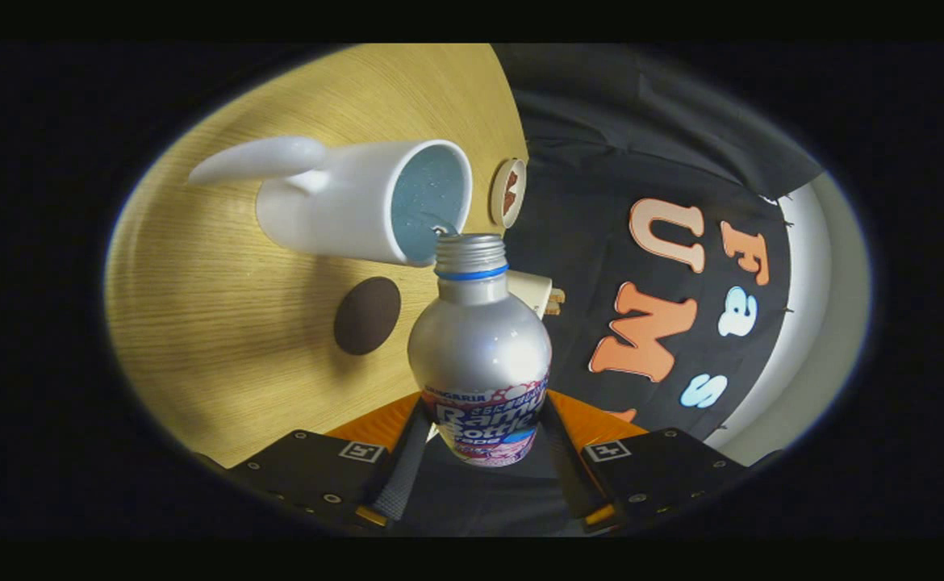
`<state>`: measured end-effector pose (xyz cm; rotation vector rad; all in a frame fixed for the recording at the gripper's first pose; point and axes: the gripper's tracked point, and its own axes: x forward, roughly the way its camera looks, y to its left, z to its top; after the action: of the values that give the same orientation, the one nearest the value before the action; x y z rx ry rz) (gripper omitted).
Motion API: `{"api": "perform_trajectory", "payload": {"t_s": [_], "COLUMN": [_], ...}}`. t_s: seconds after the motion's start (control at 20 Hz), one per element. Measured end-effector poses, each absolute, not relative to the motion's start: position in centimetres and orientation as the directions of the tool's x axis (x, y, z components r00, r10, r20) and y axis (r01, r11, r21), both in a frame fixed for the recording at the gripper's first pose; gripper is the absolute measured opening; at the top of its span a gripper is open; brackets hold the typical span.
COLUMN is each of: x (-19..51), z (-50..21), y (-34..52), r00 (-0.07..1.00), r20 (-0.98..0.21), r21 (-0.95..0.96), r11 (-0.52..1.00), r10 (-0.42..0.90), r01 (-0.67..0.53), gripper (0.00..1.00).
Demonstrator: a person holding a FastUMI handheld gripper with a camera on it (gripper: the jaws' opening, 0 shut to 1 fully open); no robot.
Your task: Take the bottle from table, then pour the juice into the cup, finally place the bottle on the coaster
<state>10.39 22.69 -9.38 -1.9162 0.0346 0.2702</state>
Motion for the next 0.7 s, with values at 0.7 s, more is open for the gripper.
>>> {"api": "perform_trajectory", "payload": {"t_s": [0.7], "x": [10.37], "z": [-8.82], "y": [23.13], "r00": [0.970], "r20": [-0.223], "r21": [-0.900], "r11": [-0.404], "r10": [0.102], "r01": [-0.164], "gripper": [0.75]}}
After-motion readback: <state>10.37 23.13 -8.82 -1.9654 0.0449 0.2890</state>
